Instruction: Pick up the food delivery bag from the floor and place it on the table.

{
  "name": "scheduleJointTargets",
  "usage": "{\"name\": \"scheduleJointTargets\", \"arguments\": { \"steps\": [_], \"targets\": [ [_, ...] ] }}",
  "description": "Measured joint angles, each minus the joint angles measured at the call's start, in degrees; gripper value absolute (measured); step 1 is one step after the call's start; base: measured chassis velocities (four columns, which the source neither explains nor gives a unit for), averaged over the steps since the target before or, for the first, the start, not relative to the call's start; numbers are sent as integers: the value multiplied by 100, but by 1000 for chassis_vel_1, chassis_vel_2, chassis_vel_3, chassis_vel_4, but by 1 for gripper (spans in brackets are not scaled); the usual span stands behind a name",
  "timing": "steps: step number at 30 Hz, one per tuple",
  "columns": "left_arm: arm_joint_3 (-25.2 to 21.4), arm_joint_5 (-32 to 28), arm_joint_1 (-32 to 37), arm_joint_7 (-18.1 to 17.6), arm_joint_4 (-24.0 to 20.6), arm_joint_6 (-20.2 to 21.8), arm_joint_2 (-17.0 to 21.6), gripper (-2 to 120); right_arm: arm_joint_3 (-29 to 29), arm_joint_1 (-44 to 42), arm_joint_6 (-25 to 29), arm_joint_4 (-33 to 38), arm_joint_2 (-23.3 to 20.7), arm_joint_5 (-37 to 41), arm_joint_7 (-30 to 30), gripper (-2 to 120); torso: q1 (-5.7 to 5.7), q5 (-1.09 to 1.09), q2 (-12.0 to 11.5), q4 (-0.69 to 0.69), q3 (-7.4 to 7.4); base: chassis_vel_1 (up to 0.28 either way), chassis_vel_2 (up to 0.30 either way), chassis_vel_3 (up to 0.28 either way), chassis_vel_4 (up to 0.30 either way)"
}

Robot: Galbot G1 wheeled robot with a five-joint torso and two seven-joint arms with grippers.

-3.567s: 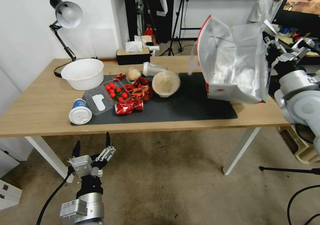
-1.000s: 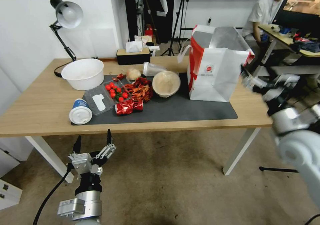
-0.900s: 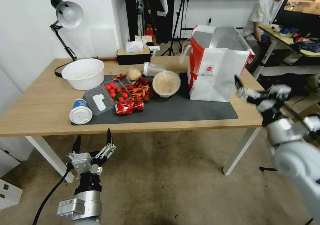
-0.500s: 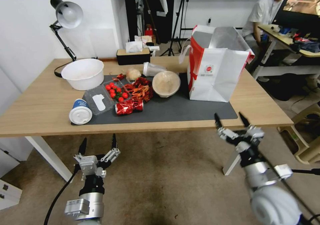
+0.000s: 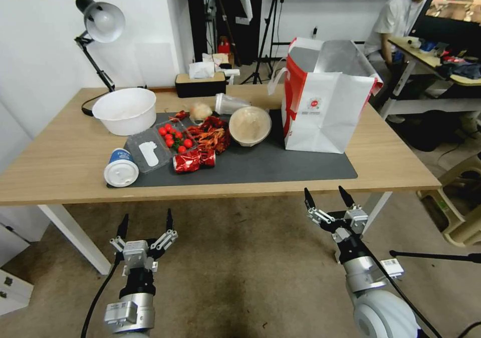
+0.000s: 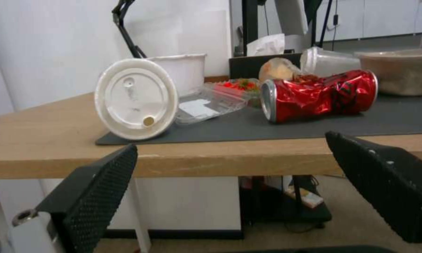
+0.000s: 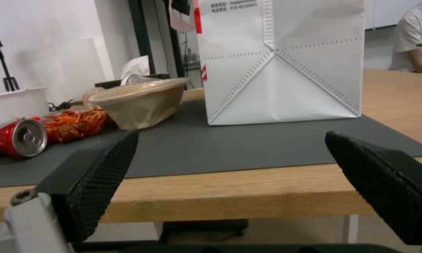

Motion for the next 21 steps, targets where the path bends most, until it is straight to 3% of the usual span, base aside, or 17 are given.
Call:
{"name": "scheduleJointTargets", "arguments": {
  "steps": [21],
  "targets": [
    [41,-42,-49,-34,5,9,-12,100,28,-61,-36,37,41,18,49,100,0,0,0,0,0,0,0,0,0]
  ]
}}
